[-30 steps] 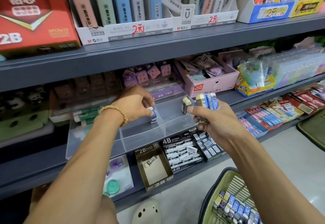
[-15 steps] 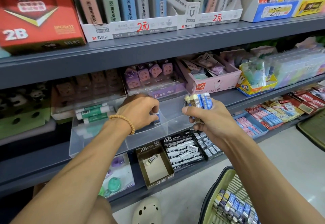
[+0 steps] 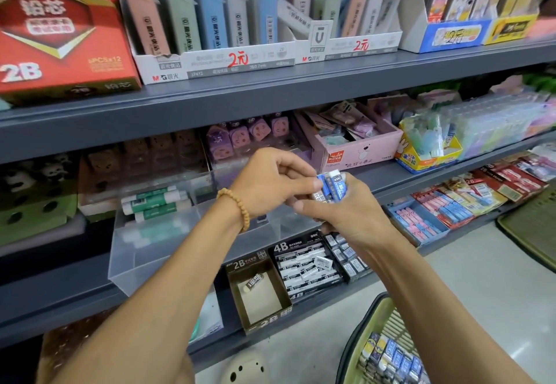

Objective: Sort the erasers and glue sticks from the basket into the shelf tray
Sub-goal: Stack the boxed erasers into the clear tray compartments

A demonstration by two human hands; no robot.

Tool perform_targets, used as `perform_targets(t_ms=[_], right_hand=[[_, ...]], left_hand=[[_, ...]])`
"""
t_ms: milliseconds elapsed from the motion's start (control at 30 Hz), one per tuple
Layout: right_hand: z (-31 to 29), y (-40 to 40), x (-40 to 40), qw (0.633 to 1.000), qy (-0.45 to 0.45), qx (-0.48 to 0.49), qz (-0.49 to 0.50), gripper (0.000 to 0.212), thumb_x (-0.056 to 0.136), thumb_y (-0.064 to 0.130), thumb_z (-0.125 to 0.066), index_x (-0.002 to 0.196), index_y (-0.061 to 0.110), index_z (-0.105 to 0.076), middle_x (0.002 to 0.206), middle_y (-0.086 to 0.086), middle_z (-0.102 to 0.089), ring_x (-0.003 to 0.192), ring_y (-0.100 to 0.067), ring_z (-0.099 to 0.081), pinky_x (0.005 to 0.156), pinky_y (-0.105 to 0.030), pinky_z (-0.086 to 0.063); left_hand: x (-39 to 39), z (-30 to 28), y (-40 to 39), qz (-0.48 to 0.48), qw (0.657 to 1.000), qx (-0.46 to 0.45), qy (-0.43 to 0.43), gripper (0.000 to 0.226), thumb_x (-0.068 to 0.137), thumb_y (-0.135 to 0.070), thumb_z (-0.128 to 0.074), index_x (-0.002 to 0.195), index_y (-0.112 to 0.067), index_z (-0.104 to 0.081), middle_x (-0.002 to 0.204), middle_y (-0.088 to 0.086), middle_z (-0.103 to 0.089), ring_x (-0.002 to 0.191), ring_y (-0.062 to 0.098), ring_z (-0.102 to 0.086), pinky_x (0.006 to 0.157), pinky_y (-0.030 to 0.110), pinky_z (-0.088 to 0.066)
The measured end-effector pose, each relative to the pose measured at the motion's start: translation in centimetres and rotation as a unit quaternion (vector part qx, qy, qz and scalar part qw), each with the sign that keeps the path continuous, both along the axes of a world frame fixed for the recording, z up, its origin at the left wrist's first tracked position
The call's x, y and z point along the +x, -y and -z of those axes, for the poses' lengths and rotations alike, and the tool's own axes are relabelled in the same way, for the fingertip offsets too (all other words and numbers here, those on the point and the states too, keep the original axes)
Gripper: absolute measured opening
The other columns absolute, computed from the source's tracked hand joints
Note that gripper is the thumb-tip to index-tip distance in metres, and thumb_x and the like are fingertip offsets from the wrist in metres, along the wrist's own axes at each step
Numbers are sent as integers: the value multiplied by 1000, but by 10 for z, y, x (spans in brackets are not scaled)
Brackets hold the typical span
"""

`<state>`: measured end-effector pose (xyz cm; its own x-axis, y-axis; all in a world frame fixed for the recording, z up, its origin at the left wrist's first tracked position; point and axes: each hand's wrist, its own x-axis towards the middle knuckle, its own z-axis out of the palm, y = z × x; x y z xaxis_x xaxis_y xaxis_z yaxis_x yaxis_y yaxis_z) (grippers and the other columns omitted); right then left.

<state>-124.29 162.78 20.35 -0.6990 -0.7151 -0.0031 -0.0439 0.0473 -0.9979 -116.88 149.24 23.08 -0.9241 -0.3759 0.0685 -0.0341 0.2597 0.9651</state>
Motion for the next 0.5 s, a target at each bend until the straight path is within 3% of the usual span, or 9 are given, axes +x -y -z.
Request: perform_targets(t_ms=[133,267,367,500], right_hand=[[5,-11,-8,984,157,-74,-35,39,80,23,-71,113,7,-60,91,-10,-66,69,-14,-57,51,-22,-46],[9,-16,-15,970,220,-105,-15,23,92,18,-61,110,4,-65,91,-11,-67,69,-14,-60,52,-23,-47],[10,-20,-24,961,250,-108,48,8,95,8,-59,100,2,-63,75,-8,-64,63,-14,-58,48,-21,-45],[13,-31,-37,963,237,-81,102,4,94,3,-61,91,5,-59,66,-3,-60,58,-12,-56,44,-19,-42]], left_hand=[[-8,5,3,10,998,60,1,9,82,2,-71,91,-1,-71,68,6,-71,58,10,-66,55,17,-53],[-18,4,-1,10,997,79,6,11,84,1,-69,95,2,-70,77,14,-70,60,14,-65,59,19,-57],[-25,1,3,-27,996,88,-9,7,84,3,-68,88,-3,-70,74,12,-70,59,15,-67,60,20,-58],[-36,1,12,-93,996,13,8,11,82,1,-72,90,-6,-69,83,14,-70,63,13,-70,60,16,-56]])
